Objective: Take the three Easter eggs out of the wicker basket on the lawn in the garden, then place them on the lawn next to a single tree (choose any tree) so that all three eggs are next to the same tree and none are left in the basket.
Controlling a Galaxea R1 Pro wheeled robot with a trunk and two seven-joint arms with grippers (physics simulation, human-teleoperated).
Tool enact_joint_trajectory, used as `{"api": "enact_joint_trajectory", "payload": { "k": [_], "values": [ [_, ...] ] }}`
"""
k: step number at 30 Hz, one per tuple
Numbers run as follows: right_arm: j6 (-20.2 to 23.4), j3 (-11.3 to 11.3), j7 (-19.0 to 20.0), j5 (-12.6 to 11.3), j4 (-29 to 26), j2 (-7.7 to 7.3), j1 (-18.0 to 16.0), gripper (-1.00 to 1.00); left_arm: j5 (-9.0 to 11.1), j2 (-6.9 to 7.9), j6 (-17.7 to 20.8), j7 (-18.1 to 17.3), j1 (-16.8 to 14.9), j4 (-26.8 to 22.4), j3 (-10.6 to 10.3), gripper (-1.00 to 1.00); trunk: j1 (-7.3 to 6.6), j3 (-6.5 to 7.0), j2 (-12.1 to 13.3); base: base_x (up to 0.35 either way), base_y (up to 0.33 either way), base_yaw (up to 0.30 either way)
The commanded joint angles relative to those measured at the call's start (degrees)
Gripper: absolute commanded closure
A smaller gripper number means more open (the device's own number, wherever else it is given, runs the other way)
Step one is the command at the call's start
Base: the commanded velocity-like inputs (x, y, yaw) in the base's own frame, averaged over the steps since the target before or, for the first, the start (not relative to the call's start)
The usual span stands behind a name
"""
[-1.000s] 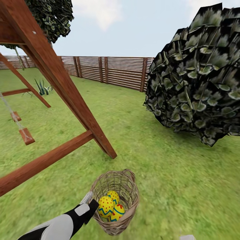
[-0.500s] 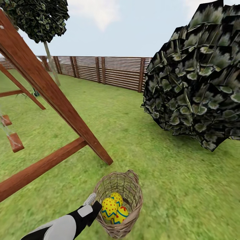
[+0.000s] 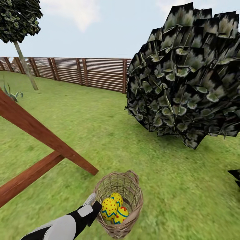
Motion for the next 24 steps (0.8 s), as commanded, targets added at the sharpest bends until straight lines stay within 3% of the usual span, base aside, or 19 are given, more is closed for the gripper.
{"api": "enact_joint_trajectory", "payload": {
  "k": [1,16,24],
  "values": [
    [-0.4,-0.5,0.1,0.5,0.2,-0.04,-0.1,-1.0,-0.3,0.0,0.1,0.2,-0.1,0.0,0.7,1.0,0.07,-0.07,-0.1,0.324,-0.124,-0.283],
    [-0.4,-0.5,0.1,0.5,0.2,-0.04,-0.1,-1.0,-0.3,0.0,0.1,0.2,-0.1,0.0,0.7,1.0,0.07,0.5,-0.1,0.324,-0.124,-0.255],
    [-0.4,-0.5,0.1,0.7,0.3,-0.04,-0.1,-1.0,-0.3,0.0,0.1,0.2,-0.1,0.0,0.7,1.0,0.07,0.54,-0.1,0.324,-0.124,-0.029]
  ]
}}
